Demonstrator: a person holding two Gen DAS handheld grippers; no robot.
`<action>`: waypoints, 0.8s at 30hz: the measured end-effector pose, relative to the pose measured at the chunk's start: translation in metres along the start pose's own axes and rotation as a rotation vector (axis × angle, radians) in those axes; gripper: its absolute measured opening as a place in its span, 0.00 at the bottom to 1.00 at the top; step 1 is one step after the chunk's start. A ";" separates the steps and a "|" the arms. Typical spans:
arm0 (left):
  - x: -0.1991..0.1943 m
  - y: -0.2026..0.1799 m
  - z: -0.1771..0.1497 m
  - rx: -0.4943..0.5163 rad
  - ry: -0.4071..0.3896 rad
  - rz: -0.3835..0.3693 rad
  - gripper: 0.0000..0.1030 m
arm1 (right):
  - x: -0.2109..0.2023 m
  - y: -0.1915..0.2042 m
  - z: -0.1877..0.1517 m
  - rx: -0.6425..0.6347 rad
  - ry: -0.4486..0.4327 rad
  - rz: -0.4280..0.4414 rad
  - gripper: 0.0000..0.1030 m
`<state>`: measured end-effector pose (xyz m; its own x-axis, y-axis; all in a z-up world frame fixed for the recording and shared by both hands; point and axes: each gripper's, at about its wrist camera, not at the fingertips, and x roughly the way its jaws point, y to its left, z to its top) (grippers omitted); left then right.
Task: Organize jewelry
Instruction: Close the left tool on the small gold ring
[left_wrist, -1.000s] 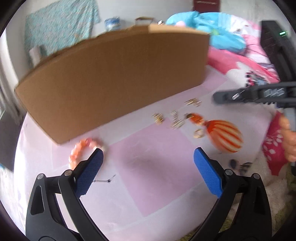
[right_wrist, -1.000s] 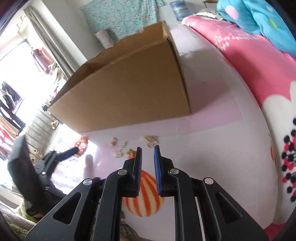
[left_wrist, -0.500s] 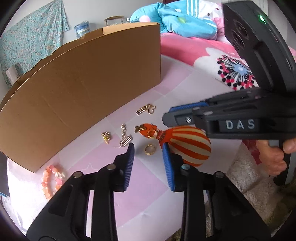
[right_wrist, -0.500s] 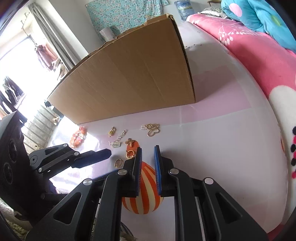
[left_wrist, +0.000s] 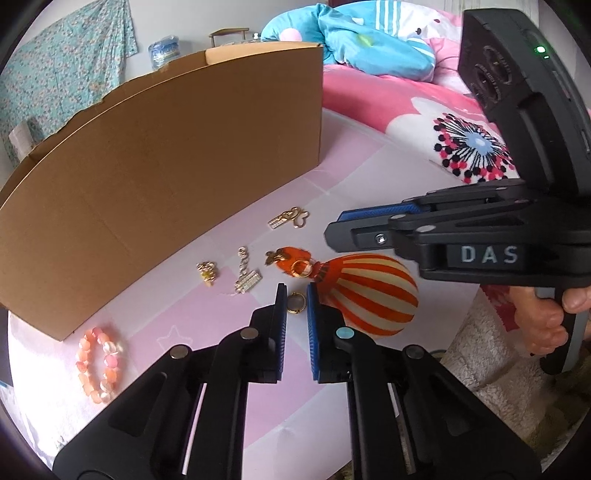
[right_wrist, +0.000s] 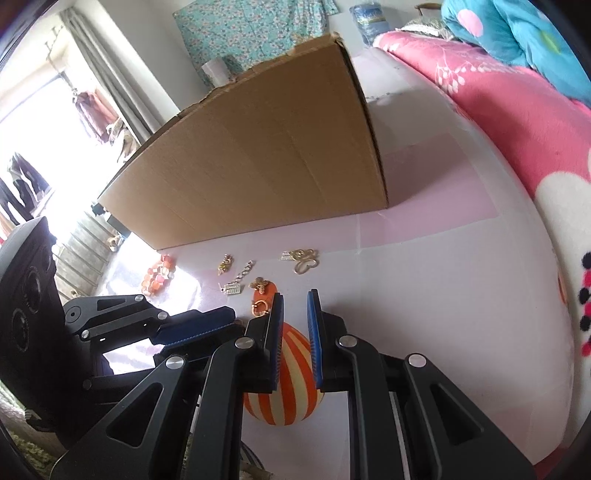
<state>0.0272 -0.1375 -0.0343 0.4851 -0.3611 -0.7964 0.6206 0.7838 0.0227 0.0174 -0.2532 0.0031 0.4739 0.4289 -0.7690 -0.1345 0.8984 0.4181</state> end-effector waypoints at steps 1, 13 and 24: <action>-0.001 0.003 -0.002 -0.010 0.001 0.005 0.09 | -0.001 0.003 0.000 -0.013 -0.001 -0.003 0.13; -0.015 0.038 -0.020 -0.112 0.002 0.041 0.09 | 0.022 0.052 -0.001 -0.265 0.043 -0.119 0.30; -0.014 0.036 -0.022 -0.087 -0.018 0.046 0.09 | 0.023 0.063 -0.004 -0.347 0.051 -0.191 0.12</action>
<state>0.0291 -0.0934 -0.0351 0.5229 -0.3323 -0.7850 0.5424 0.8401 0.0056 0.0164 -0.1866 0.0099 0.4760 0.2476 -0.8439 -0.3386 0.9372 0.0840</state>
